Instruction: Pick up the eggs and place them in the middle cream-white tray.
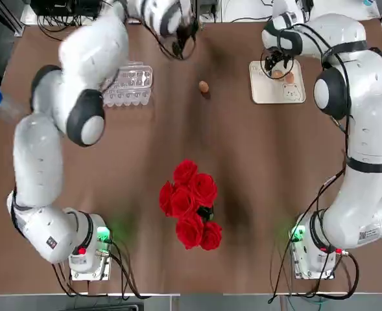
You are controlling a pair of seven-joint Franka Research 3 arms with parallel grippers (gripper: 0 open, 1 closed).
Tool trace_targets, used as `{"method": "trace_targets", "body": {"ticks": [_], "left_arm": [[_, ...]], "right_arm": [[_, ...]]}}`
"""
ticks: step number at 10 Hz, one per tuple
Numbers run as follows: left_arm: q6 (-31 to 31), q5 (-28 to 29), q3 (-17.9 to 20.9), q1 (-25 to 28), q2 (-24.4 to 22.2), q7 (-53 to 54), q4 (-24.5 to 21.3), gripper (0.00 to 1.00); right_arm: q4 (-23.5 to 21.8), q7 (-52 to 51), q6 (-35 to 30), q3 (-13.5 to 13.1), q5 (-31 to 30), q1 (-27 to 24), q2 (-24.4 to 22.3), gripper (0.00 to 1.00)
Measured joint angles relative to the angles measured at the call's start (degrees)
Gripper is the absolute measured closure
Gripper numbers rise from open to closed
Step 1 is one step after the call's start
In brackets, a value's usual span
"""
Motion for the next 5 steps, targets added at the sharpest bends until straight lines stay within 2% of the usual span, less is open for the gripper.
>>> {"method": "trace_targets", "body": {"ticks": [2,3,4,5], "left_arm": [[-10.3,0.1,0.1,4.7,-6.6,6.6,-0.8,0.0],[-14.1,0.1,0.1,7.8,-8.8,12.3,-1.1,0.0],[-17.2,0.0,0.1,11.1,-10.6,19.0,-1.2,0.0],[-19.8,-0.5,0.0,14.3,-12.3,26.2,-1.3,0.0]], "right_arm": [[6.4,0.3,-10.9,1.6,2.0,2.0,-1.1,0.01],[8.7,1.7,-13.8,2.3,4.0,3.2,-1.6,0.0],[10.4,5.8,-14.7,3.1,5.4,5.0,-1.7,0.0],[11.0,12.0,-12.7,3.7,5.8,7.6,-1.7,0.0]]}}
